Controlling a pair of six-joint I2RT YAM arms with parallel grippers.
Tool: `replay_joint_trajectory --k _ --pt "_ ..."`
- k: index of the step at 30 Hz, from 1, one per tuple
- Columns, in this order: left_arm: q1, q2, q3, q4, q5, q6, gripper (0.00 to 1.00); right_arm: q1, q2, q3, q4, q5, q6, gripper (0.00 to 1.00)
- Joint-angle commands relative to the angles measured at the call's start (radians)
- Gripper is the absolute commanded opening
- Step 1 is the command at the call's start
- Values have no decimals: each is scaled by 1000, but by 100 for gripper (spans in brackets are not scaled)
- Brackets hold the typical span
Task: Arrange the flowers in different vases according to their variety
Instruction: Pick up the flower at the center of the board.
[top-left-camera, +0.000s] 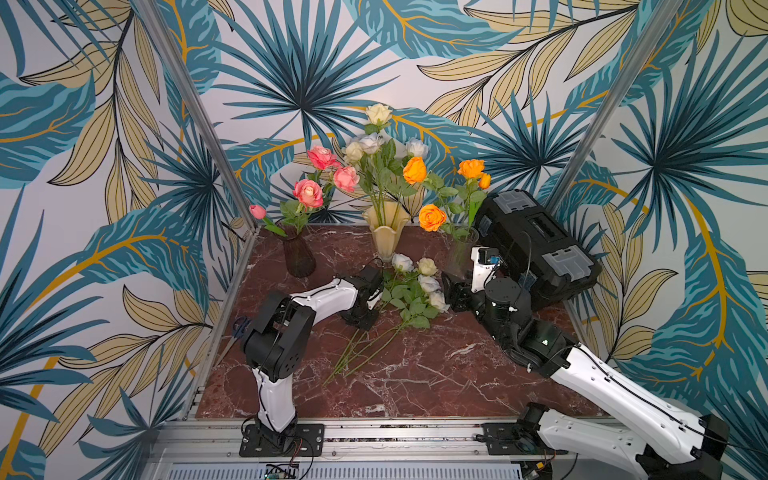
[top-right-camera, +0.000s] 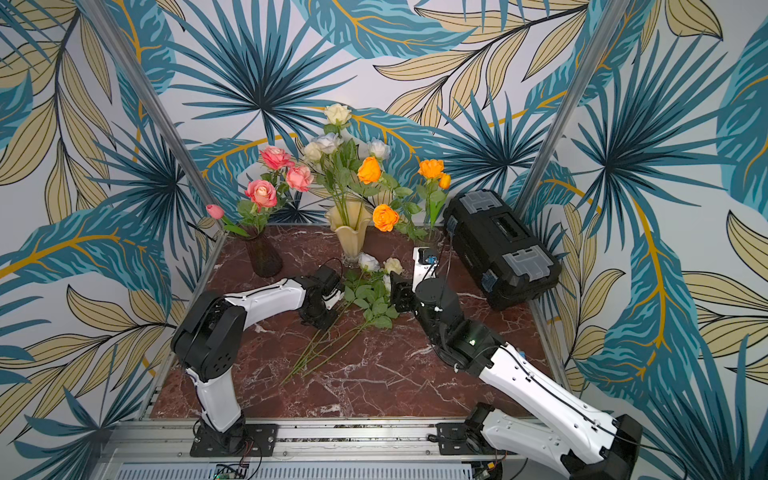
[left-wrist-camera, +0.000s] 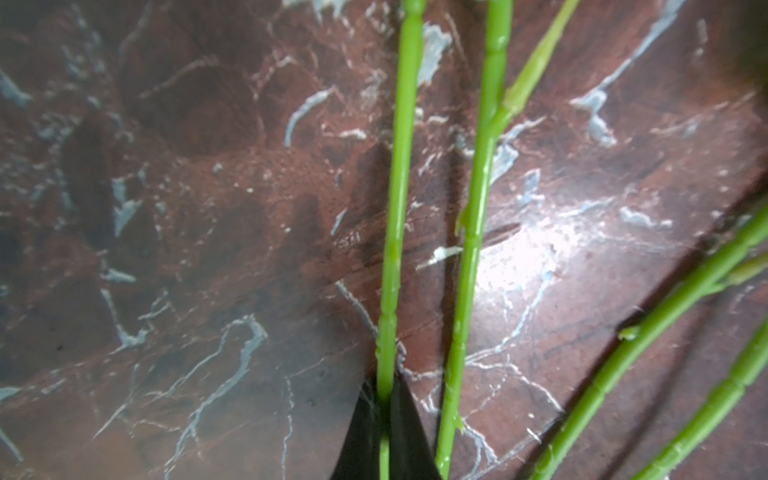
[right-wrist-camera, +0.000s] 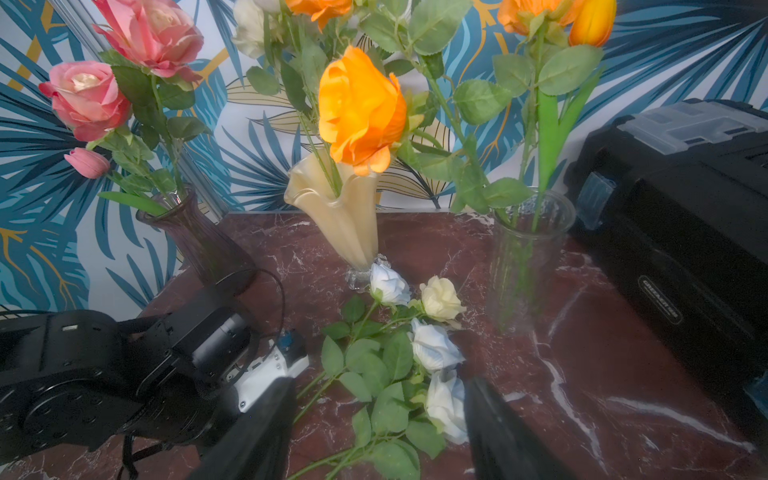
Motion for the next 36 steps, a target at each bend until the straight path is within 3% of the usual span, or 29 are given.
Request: replay_joint_trajectory --k 1,12,19,28,36 --pt "3 -1 -18 -11 -59 -16 0 4 -13 -15 -36 -7 17 69" --pt "3 -158 17 -91 -257 -22 0 4 -17 -28 -23 -27 28 69" --pt "2 -287 15 -52 -253 -19 0 4 -7 -34 -18 -58 35 69" --pt "-28 -424 -158 148 -174 -5 0 5 64 -56 87 -185 111 69" --pt "-83 -542 -275 221 -291 14 0 7 63 -66 95 -195 116 69"
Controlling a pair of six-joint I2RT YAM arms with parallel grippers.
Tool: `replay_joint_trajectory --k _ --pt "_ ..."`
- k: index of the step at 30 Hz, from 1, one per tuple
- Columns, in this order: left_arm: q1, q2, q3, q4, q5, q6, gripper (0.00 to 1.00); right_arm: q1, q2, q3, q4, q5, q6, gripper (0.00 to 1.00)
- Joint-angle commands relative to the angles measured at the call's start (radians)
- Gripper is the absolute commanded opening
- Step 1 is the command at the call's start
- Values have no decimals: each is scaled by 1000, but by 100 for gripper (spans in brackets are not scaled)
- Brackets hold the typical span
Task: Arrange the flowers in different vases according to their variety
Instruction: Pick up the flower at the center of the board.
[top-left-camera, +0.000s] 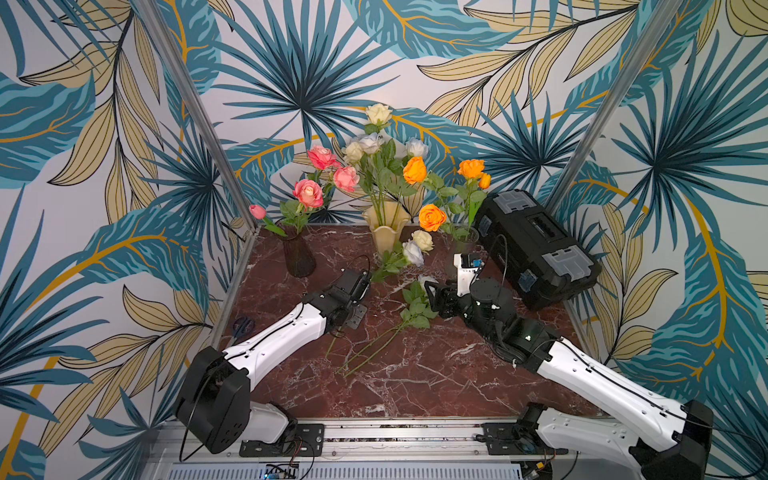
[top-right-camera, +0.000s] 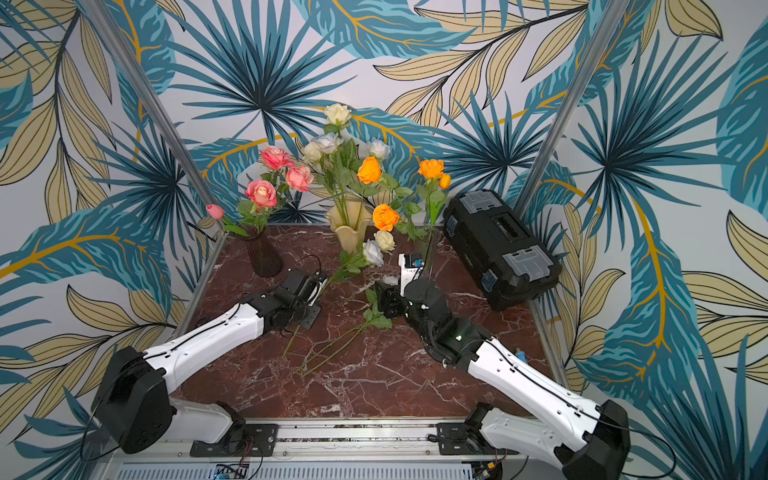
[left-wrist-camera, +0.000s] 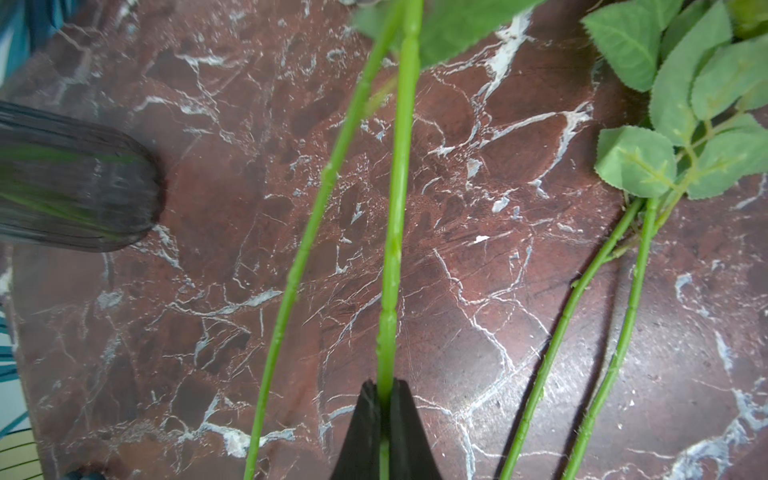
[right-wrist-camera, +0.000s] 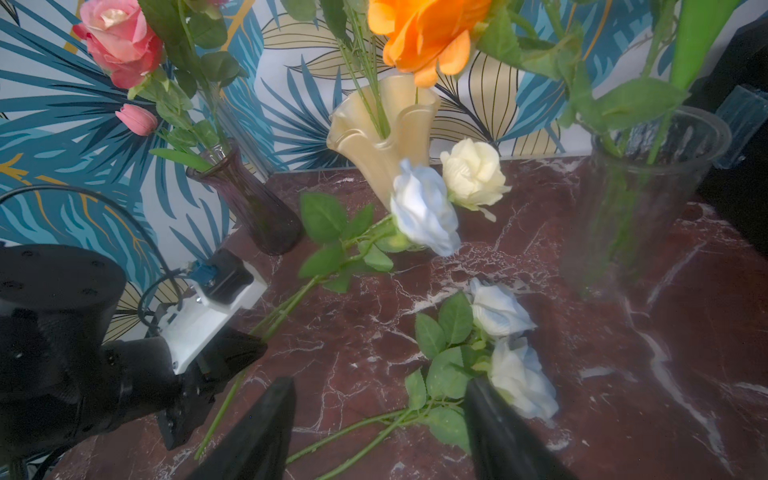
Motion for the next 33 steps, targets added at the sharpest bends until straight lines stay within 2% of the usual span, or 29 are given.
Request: replay_joint_trajectory --k 1,8,13,16,20,24,28,33 --pt "-18 -54 -43 79 -69 6 0 5 -7 -29 39 -17 20 69" --pt "-29 -163 -78 130 -59 -7 0 7 6 -22 56 -64 20 69" --pt "-61 -132 -92 118 -145 15 0 10 13 -22 73 -85 17 69" --pt "-130 -196 -109 142 -244 -5 0 10 15 -14 74 -101 14 69" --pt "-151 -232 -138 152 -321 -47 0 12 15 -23 98 -124 18 69" --pt "-150 -243 -166 143 -305 -86 0 14 39 -16 121 -176 19 69" --pt "-151 -321 -180 159 -255 -127 0 16 78 -1 159 -250 35 69" --pt "-151 -390 -169 187 -179 -112 0 20 135 26 223 -348 58 70"
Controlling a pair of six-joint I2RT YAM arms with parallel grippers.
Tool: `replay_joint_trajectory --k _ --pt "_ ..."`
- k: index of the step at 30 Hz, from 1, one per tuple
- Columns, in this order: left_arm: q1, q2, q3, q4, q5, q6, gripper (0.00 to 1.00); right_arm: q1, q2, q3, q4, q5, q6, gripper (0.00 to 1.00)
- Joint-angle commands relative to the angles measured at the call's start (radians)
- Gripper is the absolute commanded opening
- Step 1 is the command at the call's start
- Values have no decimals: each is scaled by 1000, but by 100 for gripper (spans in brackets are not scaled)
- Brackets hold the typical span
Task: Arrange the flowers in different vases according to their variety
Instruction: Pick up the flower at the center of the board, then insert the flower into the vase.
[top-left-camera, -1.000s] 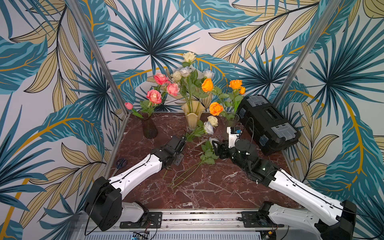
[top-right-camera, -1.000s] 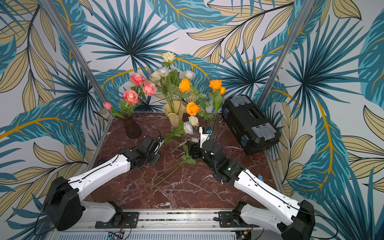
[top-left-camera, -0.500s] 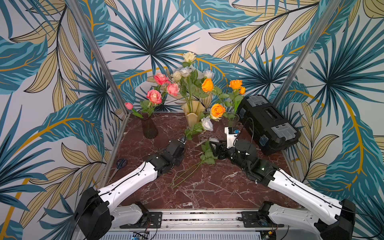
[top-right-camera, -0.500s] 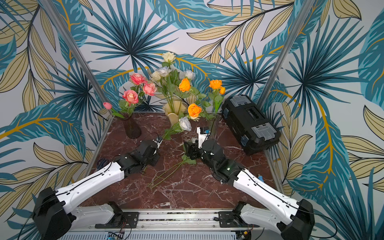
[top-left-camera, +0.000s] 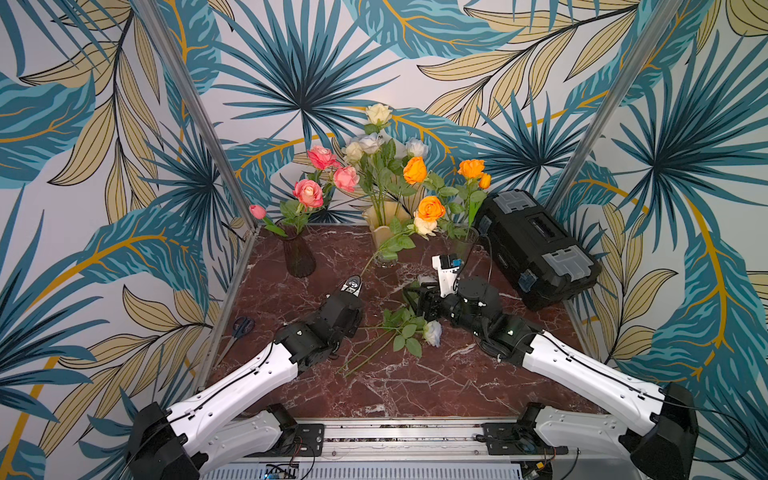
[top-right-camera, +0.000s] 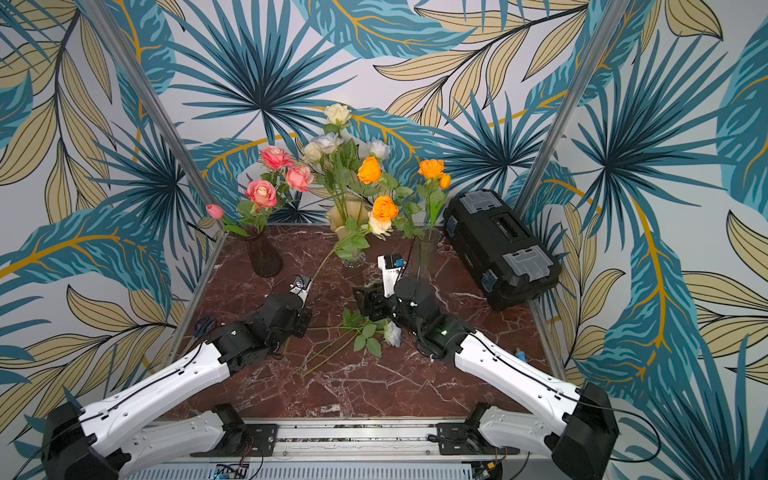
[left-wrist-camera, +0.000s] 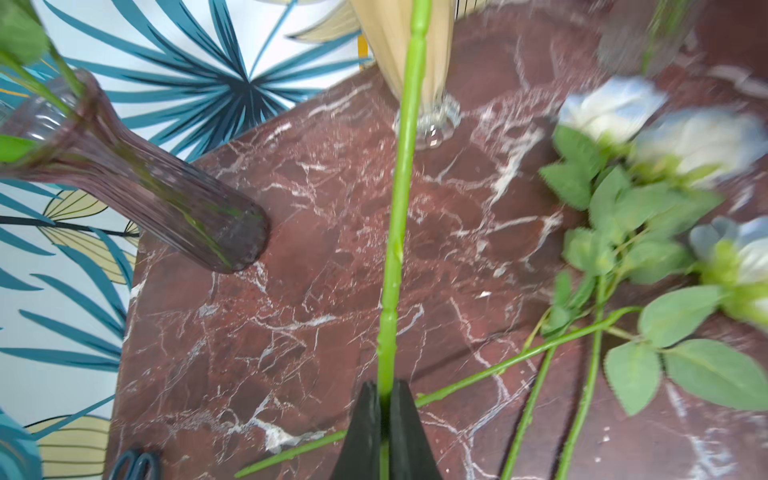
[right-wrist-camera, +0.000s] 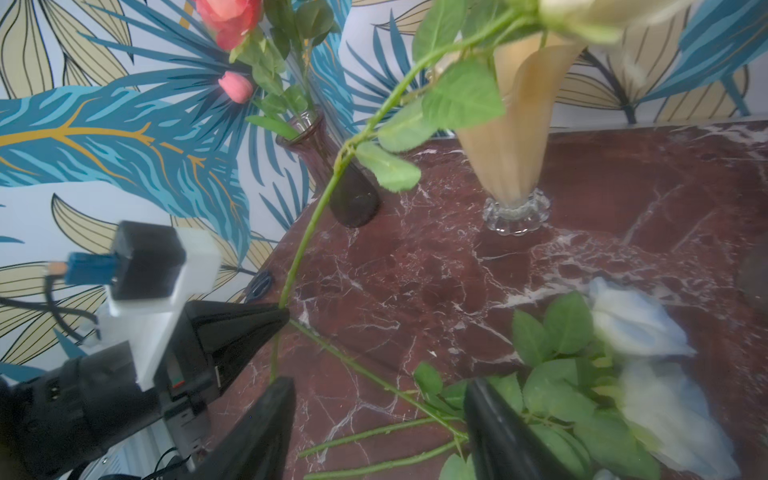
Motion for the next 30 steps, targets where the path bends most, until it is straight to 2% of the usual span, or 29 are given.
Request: replay_joint_trajectory --k 1,7,13,20,30 --pt "-2 -48 2 53 71 -11 0 8 32 38 78 -101 23 70" --pt "-1 -69 37 60 185 3 0 10 97 98 153 -199 52 71" --pt "-2 -102 75 63 244 -9 0 10 166 164 187 -312 89 71" --pt "-3 -158 131 72 264 25 0 10 196 190 200 -377 102 71" --pt "-3 -161 190 112 346 57 0 38 235 235 269 -432 136 70"
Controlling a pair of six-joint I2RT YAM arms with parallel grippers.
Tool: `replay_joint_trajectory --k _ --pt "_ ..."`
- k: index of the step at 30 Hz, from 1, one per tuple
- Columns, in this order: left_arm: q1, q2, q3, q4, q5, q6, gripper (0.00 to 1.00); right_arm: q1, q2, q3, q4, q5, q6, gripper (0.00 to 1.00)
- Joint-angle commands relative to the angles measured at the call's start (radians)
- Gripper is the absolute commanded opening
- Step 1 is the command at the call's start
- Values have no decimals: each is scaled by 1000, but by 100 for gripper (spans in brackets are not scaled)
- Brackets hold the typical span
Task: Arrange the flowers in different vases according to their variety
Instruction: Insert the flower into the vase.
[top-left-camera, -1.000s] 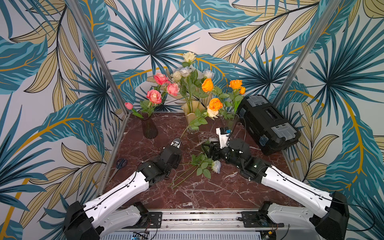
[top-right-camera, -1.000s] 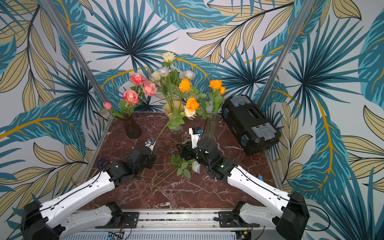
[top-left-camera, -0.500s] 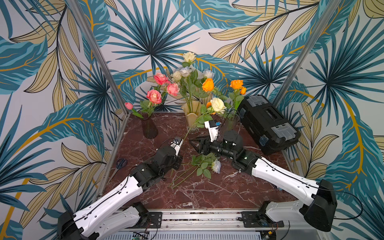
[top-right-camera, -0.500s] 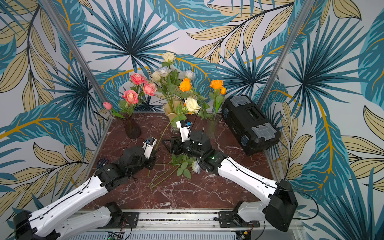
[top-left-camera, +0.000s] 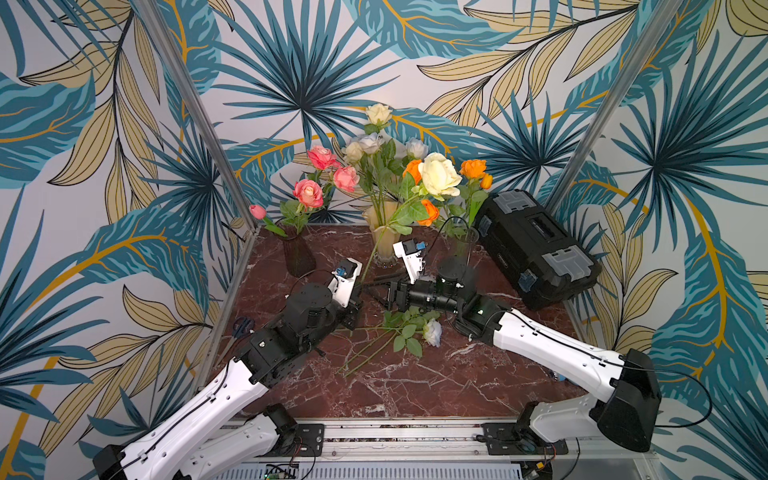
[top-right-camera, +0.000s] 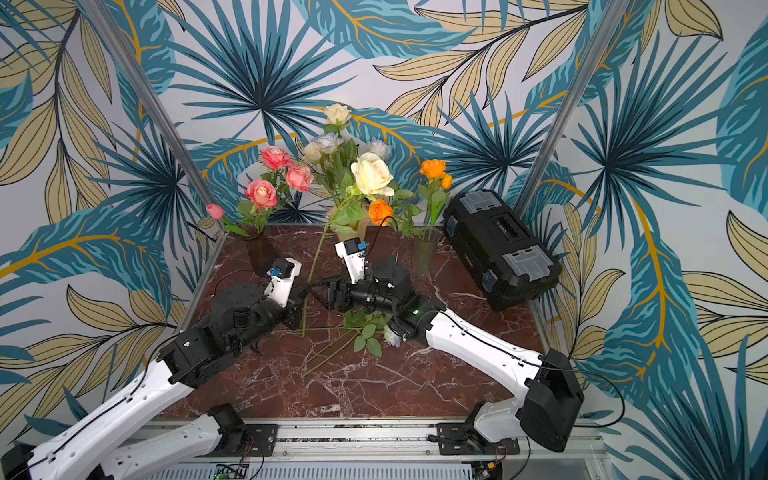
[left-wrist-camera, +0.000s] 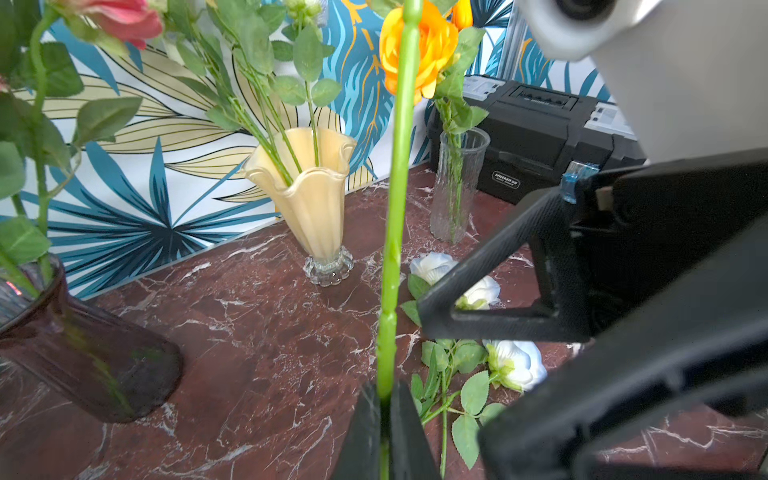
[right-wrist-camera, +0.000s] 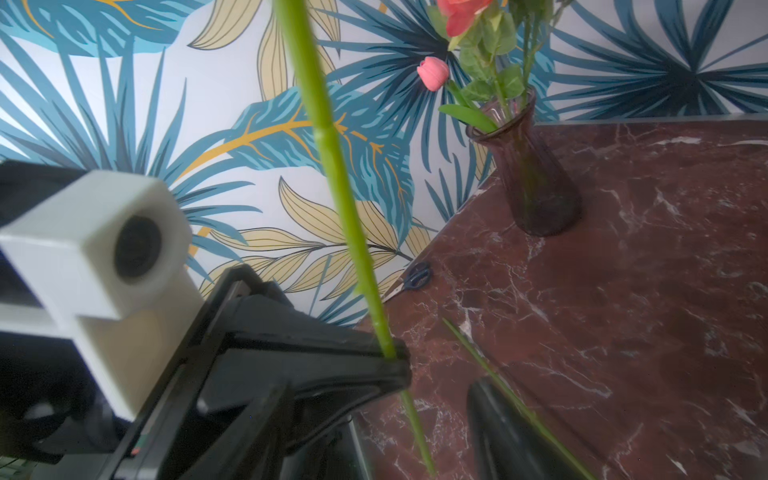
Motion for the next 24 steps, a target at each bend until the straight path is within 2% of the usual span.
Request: replay_joint_trajectory --k 1,10,16,22,24 --pt "-2 -9 53 39 46 17 0 2 13 27 57 -21 20 70" --pt "-2 -18 59 41 61 20 0 2 18 45 67 57 -6 63" --pt "-2 -28 52 35 91 17 0 2 43 71 81 89 -10 52" --pt "-1 -31 53 41 84 24 0 1 60 90 79 112 -5 25" --pt "-2 -30 52 41 83 25 0 2 57 89 73 127 -10 13"
